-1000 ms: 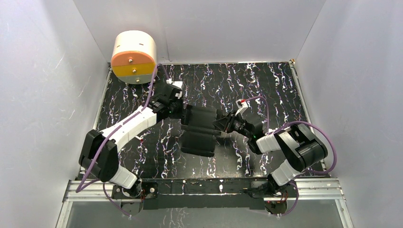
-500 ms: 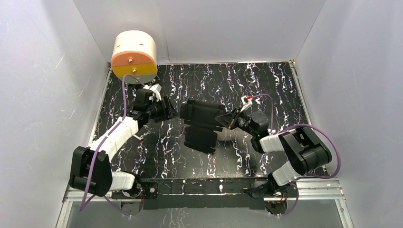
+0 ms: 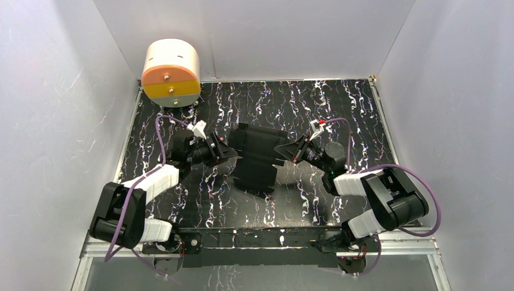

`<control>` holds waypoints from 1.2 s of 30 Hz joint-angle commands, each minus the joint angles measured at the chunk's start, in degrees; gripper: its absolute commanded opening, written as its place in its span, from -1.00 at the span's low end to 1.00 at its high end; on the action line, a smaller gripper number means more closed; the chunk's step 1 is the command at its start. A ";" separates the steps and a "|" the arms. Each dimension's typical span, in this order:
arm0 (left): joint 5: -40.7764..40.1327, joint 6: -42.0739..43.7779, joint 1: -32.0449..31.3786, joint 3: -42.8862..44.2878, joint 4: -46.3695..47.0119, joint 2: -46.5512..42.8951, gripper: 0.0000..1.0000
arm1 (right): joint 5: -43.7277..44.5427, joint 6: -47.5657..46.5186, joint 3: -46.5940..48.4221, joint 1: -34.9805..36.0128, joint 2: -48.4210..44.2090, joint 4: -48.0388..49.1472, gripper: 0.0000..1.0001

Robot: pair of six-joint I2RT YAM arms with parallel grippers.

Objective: Fold the paper box
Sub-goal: Fold the paper box at the center of the board.

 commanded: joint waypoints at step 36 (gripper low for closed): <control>-2.34 0.18 -6.57 -4.72 18.71 -7.56 -0.63 | -1.70 2.65 1.29 -0.26 -3.88 0.42 -0.90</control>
